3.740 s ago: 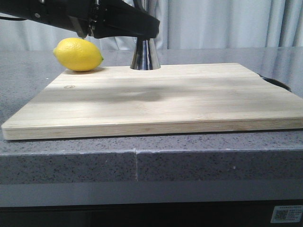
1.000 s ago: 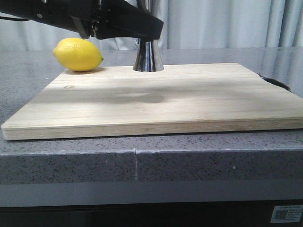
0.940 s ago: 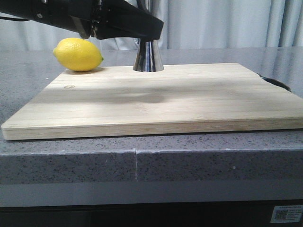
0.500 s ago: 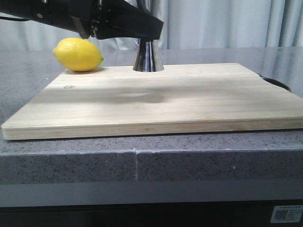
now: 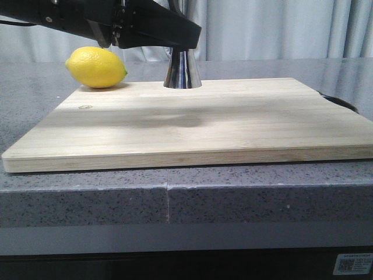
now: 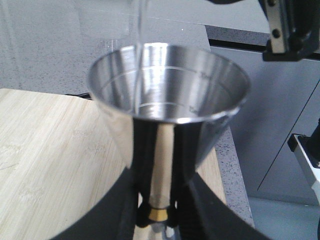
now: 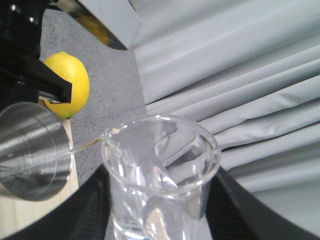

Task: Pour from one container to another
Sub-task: 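Tilt the beaker with the right gripper, pouring liquid into the jigger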

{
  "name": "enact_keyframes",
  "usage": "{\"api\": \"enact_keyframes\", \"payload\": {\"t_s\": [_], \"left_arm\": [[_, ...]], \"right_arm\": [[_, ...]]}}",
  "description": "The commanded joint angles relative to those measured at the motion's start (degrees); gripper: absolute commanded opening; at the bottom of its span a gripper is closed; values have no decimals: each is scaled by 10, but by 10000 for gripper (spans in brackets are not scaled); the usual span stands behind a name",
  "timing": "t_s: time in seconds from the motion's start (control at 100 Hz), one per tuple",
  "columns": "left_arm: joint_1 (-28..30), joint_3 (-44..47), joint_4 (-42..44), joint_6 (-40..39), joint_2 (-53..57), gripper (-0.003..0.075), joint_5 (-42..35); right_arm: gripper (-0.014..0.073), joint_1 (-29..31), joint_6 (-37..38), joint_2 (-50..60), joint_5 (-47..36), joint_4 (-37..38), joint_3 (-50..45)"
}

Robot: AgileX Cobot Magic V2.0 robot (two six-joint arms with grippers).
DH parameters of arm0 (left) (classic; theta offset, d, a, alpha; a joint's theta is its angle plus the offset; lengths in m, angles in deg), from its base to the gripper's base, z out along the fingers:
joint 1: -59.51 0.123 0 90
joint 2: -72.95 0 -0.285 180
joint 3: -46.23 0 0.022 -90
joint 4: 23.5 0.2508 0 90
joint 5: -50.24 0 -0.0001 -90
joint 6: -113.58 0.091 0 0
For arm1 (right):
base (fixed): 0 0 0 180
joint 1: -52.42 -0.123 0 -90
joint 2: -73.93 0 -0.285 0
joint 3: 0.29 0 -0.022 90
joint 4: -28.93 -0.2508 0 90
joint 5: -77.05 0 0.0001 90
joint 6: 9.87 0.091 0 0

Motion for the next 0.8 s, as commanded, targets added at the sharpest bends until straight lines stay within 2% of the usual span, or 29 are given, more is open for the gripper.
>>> {"api": "enact_keyframes", "payload": {"t_s": [0.0,0.79], "left_arm": [[-7,-16,-41,-6,31,71,60],[-7,-16,-41,-6,31,71,60]], "right_arm": [[237,0,0,15,-8,0,22],[237,0,0,15,-1,29,22]]}}
